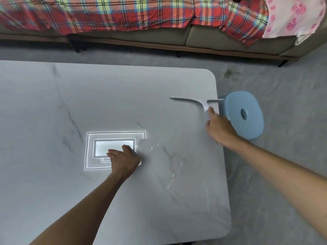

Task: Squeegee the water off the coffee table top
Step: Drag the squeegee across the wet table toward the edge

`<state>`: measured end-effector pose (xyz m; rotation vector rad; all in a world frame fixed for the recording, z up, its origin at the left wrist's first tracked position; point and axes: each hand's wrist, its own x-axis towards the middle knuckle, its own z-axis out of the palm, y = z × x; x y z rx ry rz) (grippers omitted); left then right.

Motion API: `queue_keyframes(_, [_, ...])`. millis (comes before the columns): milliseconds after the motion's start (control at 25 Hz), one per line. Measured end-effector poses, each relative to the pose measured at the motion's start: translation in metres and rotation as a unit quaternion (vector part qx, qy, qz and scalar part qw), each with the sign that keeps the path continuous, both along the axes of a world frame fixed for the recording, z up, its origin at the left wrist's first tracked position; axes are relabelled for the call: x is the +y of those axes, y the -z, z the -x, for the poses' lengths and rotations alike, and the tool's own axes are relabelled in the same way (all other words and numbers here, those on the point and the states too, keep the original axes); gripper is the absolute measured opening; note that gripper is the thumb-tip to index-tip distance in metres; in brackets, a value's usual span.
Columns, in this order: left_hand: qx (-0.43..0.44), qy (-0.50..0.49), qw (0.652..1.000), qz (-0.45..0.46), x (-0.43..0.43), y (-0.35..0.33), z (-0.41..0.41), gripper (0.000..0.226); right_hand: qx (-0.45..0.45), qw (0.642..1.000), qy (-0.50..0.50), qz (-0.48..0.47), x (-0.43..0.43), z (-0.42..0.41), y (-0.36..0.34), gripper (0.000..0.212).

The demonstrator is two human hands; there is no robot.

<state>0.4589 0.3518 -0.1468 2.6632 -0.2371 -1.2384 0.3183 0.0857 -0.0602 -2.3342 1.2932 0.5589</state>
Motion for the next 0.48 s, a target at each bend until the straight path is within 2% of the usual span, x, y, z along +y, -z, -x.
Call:
queue_keyframes(120, [0.010, -0.006, 1.000, -0.007, 0.002, -0.001, 0.002, 0.052, 0.039, 0.998, -0.034, -0.045, 0.021, 0.037, -0.023, 0.041])
queue_keyframes(200, [0.004, 0.000, 1.000, 0.000, 0.002, 0.001, 0.003, 0.055, 0.030, 0.998, -0.013, -0.058, 0.010, 0.035, -0.036, 0.034])
queue_keyframes(400, [-0.018, 0.016, 1.000, -0.001, 0.008, 0.007, 0.006, 0.054, -0.048, 0.997, 0.057, 0.029, -0.054, -0.040, -0.021, 0.035])
queue_keyframes(480, [-0.028, 0.027, 0.999, -0.002, 0.010, 0.009, 0.008, 0.053, -0.049, 0.995, 0.086, 0.021, -0.066, -0.058, -0.008, 0.041])
